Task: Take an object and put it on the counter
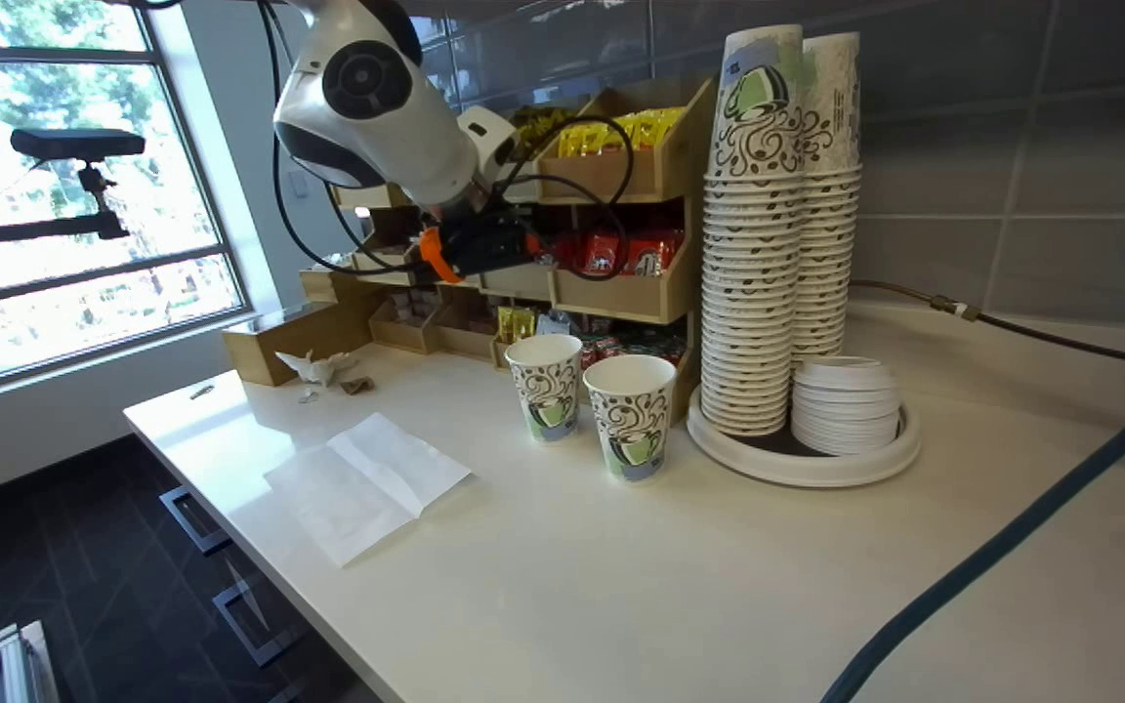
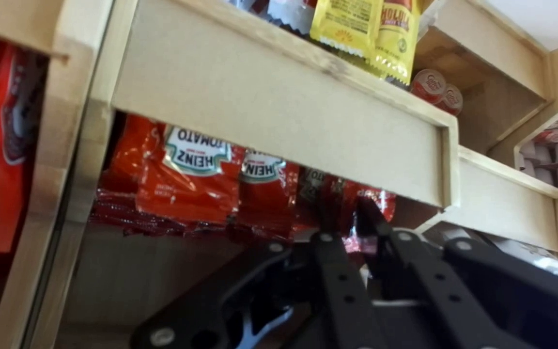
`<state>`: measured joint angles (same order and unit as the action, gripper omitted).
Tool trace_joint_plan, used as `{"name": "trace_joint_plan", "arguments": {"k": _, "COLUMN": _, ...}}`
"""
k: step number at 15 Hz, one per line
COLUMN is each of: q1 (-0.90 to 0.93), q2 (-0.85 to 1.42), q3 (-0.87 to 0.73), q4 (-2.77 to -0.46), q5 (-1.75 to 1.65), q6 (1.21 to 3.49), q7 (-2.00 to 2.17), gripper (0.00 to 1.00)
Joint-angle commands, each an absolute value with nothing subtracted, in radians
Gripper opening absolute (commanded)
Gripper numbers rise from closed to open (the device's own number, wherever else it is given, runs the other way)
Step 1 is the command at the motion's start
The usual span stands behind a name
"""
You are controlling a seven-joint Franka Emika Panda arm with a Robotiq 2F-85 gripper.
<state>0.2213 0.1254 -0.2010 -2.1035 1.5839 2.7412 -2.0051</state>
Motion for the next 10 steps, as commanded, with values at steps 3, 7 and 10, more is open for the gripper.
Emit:
{"name": "trace_joint_plan", "arguments": {"k": 3, "q1": 0.219, "q2": 0.132, "q3": -0.201, "q4": -2.071, "q5": 1.607, "q6": 2.737, "q7": -2.046, "gripper": 0.00}}
{"name": "trace_joint_plan", "arguments": {"k": 7, "q1": 0.219, "q2": 0.110, "q3": -0.201, "q4": -2.084, "q5": 1.608, "q6": 2.729, "q7": -2.065, "gripper": 0.00}}
{"name": "trace_joint_plan", "arguments": {"k": 10, "q1": 0.217, "q2": 0.079, "q3": -0.202, "q4": -2.114, "q5": 1.610, "q6": 2.724, "q7": -2.125, "gripper": 0.00}}
